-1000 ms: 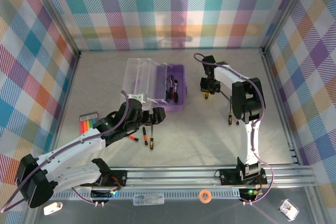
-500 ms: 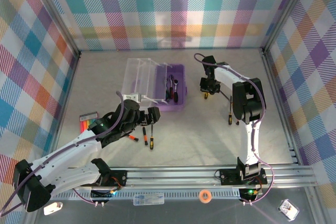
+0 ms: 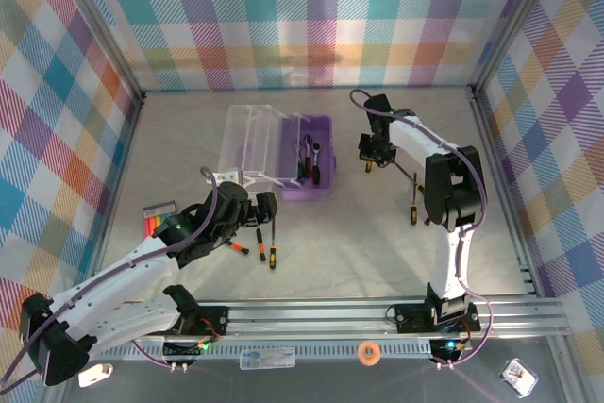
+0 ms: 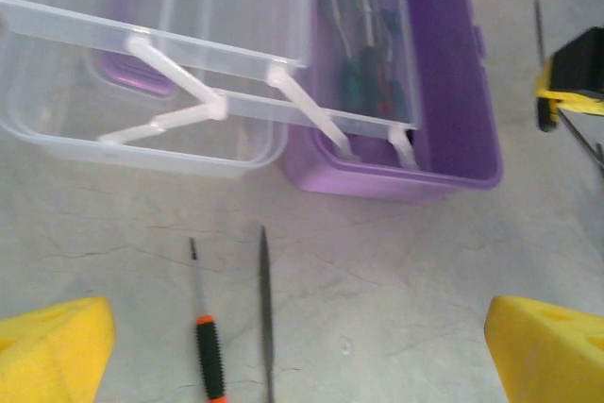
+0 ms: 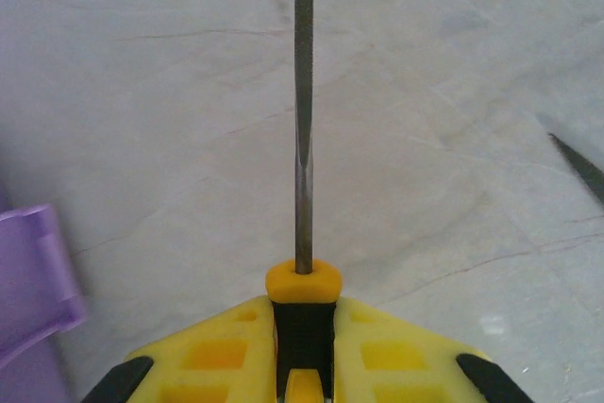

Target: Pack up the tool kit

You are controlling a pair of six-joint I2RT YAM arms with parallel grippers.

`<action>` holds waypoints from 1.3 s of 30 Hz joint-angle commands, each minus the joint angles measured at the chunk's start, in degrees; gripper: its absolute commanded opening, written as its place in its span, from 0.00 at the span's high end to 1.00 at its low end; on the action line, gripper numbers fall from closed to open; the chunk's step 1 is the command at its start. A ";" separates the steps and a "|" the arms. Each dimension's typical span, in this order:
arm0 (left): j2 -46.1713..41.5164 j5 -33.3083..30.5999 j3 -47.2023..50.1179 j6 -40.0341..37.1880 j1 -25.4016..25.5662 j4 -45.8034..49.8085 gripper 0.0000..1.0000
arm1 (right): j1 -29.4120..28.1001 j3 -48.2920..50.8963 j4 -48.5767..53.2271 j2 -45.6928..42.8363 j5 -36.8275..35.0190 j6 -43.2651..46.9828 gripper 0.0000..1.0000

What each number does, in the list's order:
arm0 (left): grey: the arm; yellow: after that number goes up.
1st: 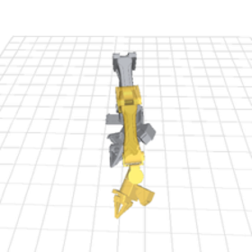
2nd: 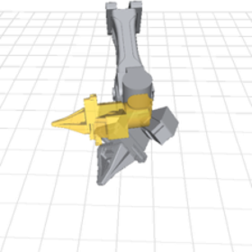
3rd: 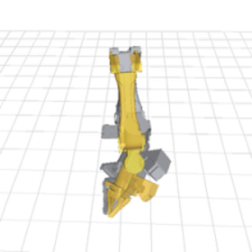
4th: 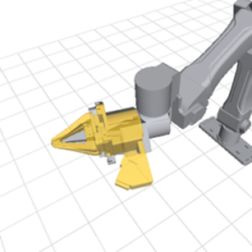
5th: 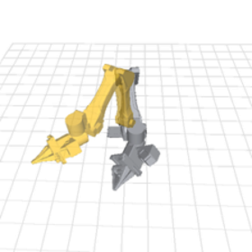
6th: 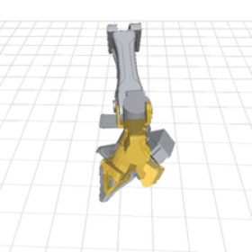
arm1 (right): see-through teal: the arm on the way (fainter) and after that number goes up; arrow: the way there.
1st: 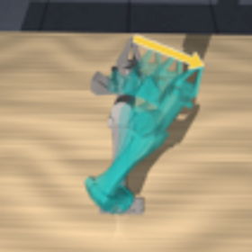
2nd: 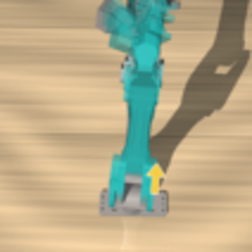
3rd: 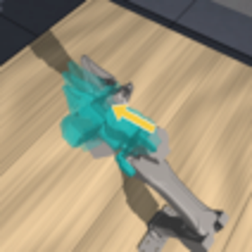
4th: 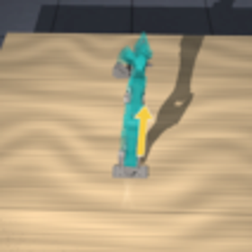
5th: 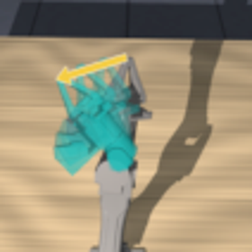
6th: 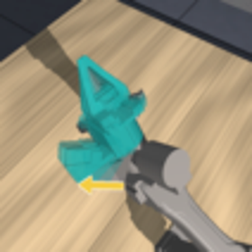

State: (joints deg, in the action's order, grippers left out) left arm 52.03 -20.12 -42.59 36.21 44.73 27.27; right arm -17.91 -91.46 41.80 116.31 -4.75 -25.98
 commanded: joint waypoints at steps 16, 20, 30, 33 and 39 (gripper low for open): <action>-5.95 -2.04 1.20 10.23 -17.44 10.70 0.00 | -16.56 -14.53 -2.23 -1.11 13.25 -7.85 0.82; -6.23 -1.52 0.82 9.71 -17.57 11.40 0.00 | -16.94 -19.65 -3.58 3.69 19.35 -11.06 0.82; -5.05 0.21 1.67 8.41 -17.66 9.63 0.00 | -17.60 -27.35 -4.54 12.41 24.89 -15.73 0.82; -4.69 0.80 1.56 7.79 -17.66 9.04 0.00 | -17.60 -30.07 -3.82 14.94 26.25 -15.65 0.82; -4.03 0.87 1.24 7.20 -17.70 9.01 0.00 | -18.08 -33.81 -1.20 18.34 25.87 -16.08 0.81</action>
State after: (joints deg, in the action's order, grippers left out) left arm 47.92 -19.94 -41.47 44.51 27.53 37.17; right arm -35.57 -123.33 38.76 133.82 19.79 -41.12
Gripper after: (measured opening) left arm 0.997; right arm 0.188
